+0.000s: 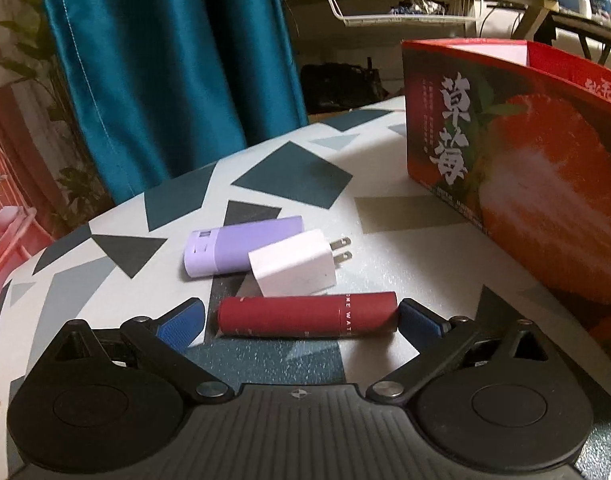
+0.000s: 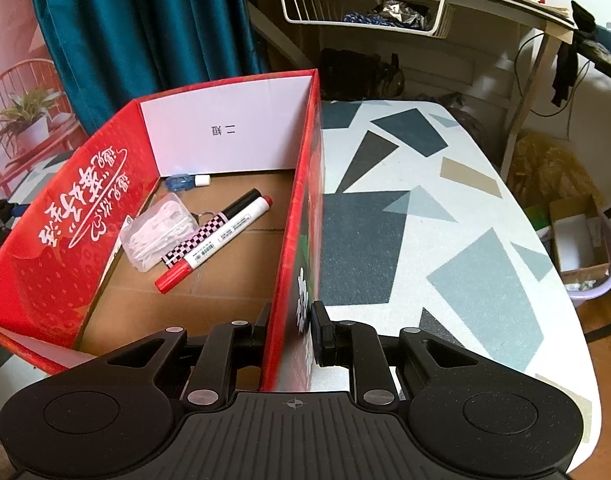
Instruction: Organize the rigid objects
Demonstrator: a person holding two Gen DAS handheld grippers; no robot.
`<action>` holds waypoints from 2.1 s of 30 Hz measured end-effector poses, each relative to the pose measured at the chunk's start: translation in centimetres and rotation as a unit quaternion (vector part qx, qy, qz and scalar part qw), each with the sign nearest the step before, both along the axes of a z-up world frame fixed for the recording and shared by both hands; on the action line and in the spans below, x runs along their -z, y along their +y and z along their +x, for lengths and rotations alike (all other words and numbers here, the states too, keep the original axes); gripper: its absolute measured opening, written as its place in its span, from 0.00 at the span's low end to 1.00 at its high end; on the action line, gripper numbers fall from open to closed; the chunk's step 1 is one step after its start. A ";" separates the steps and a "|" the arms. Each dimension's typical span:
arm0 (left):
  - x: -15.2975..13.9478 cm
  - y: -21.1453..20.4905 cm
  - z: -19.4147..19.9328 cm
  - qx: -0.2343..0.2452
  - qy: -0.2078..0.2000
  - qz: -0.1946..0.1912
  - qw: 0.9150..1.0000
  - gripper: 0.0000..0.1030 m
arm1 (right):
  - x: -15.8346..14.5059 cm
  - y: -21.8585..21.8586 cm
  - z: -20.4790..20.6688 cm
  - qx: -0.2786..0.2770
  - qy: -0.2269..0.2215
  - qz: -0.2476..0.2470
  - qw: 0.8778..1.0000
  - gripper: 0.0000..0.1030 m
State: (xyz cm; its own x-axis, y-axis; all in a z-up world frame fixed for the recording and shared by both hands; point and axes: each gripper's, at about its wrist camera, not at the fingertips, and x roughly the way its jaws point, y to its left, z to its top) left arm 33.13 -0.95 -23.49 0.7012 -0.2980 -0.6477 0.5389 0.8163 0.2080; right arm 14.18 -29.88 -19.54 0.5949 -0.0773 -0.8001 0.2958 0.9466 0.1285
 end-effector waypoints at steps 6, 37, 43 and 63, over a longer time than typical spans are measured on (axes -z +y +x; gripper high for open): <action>0.4 0.2 0.7 0.003 0.000 -0.026 1.000 1.00 | 0.1 0.1 0.2 0.000 0.008 -0.004 1.000 0.18; -9.5 -2.7 -4.3 0.025 -0.047 -0.069 0.996 0.98 | 0.1 0.4 0.5 0.006 0.015 -0.020 1.000 0.13; -12.7 -6.7 -5.0 0.082 -0.066 -0.086 0.991 0.98 | 0.1 0.5 0.5 0.009 0.017 -0.025 0.999 0.12; -8.0 -19.3 -0.8 0.158 -0.030 0.038 0.986 0.98 | 0.3 0.2 0.1 0.007 0.002 -0.016 1.000 0.14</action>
